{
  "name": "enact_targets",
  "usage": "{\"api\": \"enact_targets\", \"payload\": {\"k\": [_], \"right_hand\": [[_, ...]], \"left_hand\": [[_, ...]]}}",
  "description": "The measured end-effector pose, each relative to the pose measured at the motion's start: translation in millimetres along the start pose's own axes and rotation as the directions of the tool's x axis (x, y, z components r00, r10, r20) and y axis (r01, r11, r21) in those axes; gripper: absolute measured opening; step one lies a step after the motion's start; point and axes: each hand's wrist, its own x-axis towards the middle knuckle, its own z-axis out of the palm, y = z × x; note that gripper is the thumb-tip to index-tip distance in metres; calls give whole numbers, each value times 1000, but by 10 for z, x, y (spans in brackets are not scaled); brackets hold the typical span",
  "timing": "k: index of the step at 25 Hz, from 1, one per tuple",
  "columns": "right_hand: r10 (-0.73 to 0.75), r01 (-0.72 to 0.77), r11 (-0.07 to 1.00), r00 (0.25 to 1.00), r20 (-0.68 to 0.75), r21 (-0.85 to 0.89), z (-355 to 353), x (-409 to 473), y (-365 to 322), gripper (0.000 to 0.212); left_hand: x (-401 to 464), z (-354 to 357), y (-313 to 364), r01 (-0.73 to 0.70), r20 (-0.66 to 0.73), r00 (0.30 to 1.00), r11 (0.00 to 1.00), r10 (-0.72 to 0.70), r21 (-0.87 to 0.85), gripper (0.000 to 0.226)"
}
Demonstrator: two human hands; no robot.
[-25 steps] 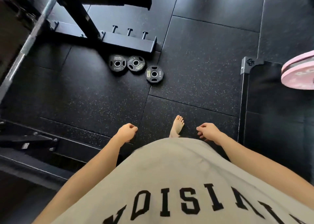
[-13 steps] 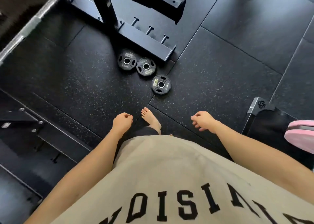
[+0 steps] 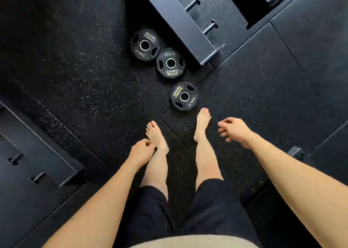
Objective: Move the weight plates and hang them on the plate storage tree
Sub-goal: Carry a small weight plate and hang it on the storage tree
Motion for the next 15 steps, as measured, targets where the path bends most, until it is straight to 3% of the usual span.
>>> {"api": "enact_targets", "payload": {"k": [5, 9, 12, 15], "right_hand": [[-7, 8, 999, 1000, 19, -53, 298, 1884, -411, 20], [-72, 74, 988, 997, 17, -134, 635, 3388, -544, 17], [-188, 161, 930, 981, -50, -331, 784, 4177, -538, 29], [-274, 210, 841, 960, -57, -499, 895, 4742, -483, 43]], "left_hand": [[1507, 523, 269, 70, -139, 986, 984, -93, -166, 14], [2840, 1063, 514, 145, -105, 977, 935, -188, -324, 6], [3573, 1427, 730, 193, -35, 973, 891, -228, -412, 38], [4154, 1767, 869, 169, -28, 979, 879, -203, -447, 52]]}}
